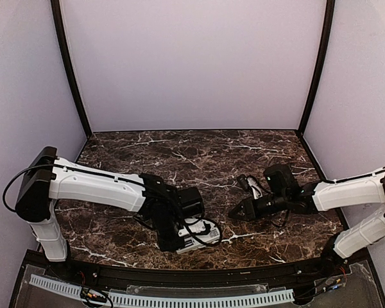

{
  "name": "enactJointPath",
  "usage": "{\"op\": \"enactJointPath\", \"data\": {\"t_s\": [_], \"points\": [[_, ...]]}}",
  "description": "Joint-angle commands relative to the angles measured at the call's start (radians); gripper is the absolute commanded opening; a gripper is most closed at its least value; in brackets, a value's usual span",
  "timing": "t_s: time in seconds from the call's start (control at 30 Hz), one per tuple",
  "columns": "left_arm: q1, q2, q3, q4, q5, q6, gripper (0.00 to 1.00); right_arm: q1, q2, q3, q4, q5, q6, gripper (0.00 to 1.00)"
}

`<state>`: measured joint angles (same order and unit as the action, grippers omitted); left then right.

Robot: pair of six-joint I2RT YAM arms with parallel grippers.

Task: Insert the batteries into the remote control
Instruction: Place the battery in the battery compartment.

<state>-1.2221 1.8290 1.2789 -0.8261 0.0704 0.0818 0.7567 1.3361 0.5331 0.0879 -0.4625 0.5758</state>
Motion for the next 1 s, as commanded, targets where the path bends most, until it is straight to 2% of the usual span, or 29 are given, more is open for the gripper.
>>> {"op": "enactJointPath", "data": {"t_s": [0.0,0.63,0.97], "points": [[-0.003,0.010,0.040,-0.039,0.006,-0.025,0.03,-0.010,-0.009,-0.013,0.045,-0.020,-0.007,0.24],[0.009,0.073,0.086,-0.039,0.008,-0.050,0.04,-0.012,-0.019,-0.032,0.057,-0.022,-0.001,0.24],[0.010,0.087,0.100,-0.047,0.009,-0.051,0.11,-0.012,-0.017,-0.036,0.062,-0.023,-0.001,0.24]]}}
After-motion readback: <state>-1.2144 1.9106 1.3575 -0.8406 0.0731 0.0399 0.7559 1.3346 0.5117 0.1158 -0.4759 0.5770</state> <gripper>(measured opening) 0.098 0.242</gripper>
